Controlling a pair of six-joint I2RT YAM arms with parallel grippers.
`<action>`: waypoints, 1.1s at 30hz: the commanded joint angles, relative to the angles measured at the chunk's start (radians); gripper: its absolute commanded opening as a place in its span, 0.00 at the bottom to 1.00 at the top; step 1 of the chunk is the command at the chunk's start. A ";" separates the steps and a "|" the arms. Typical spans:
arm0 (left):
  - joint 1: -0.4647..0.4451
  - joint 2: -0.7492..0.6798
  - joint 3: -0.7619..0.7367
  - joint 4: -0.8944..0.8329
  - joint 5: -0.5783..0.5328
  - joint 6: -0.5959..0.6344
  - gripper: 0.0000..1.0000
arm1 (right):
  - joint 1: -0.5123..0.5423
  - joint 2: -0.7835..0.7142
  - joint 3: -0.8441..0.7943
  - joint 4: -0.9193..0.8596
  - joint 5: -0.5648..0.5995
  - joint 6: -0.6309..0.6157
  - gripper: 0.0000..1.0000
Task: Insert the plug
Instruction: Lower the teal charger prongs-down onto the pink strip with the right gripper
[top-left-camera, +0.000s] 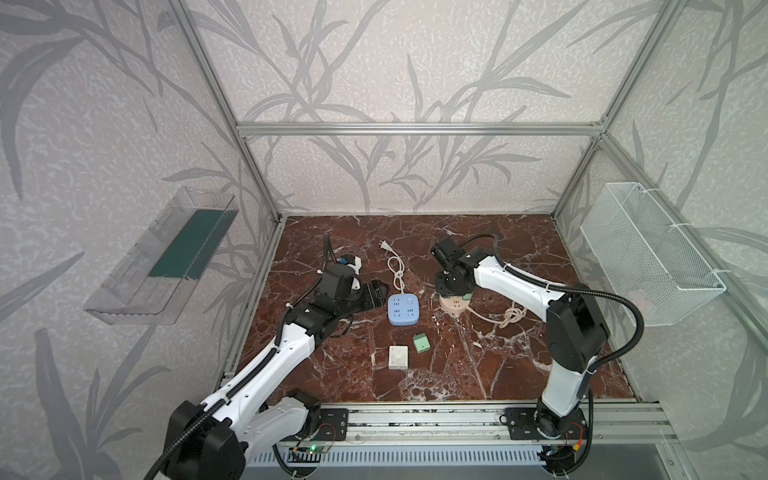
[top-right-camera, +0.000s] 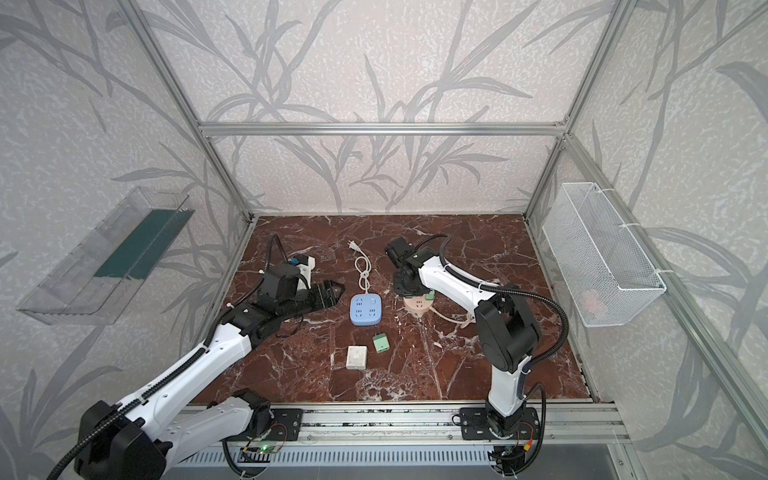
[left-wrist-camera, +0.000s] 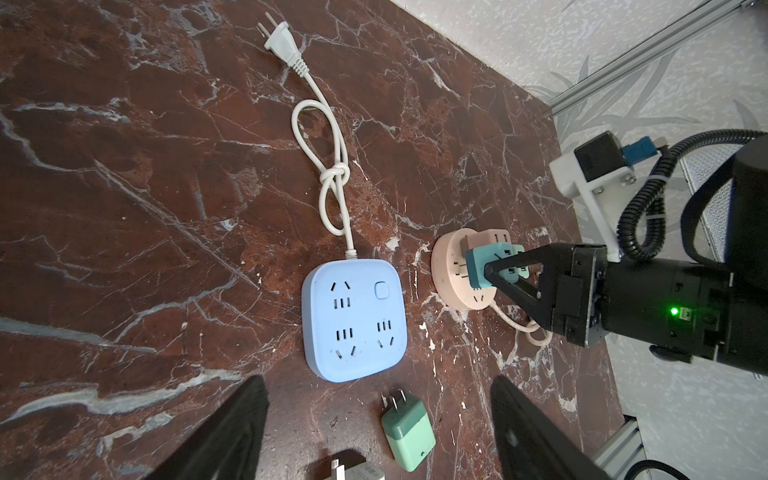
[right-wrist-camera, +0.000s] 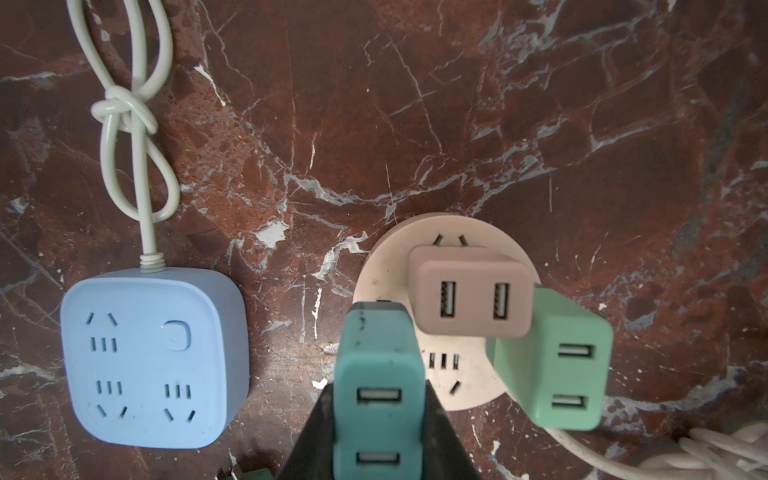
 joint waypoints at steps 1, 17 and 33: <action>0.006 0.000 -0.014 0.022 0.004 -0.004 0.81 | -0.005 0.013 -0.014 0.003 0.019 0.018 0.00; 0.014 0.004 -0.033 0.049 0.014 -0.018 0.82 | -0.004 0.033 -0.034 0.022 0.058 0.031 0.00; 0.021 0.026 -0.036 0.069 0.036 -0.032 0.81 | 0.011 0.027 -0.027 -0.012 0.103 0.025 0.00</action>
